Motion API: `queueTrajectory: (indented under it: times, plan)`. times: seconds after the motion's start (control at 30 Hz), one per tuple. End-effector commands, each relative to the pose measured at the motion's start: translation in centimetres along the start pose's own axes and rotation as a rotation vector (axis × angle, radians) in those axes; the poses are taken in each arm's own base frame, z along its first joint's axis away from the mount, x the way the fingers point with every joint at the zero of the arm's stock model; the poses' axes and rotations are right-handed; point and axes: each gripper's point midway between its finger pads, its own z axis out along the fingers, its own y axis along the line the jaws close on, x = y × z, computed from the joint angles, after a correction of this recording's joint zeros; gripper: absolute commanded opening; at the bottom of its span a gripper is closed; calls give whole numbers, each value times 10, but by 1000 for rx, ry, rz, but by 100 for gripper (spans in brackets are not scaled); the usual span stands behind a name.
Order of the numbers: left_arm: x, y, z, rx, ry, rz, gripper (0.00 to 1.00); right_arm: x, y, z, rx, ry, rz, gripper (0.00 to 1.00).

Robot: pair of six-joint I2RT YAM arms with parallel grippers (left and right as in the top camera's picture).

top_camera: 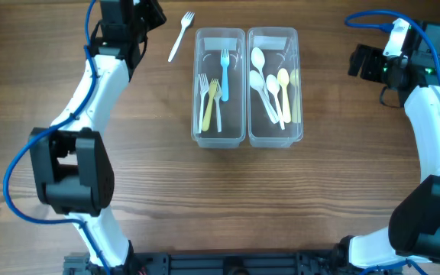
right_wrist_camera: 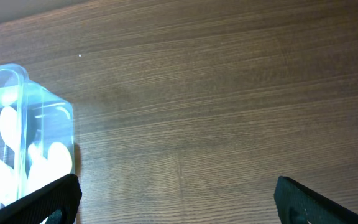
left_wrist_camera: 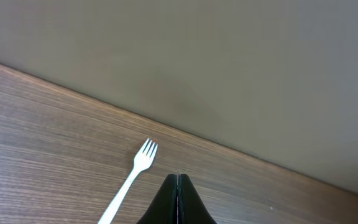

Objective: Pack container
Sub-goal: 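Move left gripper up to the loose white fork above the trays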

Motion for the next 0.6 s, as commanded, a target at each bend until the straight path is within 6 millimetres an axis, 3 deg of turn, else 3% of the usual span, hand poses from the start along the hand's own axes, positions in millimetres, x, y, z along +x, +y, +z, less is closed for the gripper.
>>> queueTrajectory:
  times: [0.0,0.2,0.4,0.57]
  plan:
    - [9,-5,18,46,40,-13,4,-9,2,-7,3,-29,-15,100]
    - [19,-10,41,107,89,-8,4,-9,2,-7,3,-29,-16,100]
    - [13,-12,60,125,74,1,4,-9,2,-7,3,-29,-16,100]
    - [20,-8,77,130,83,15,4,-9,2,-7,3,-29,-16,100]
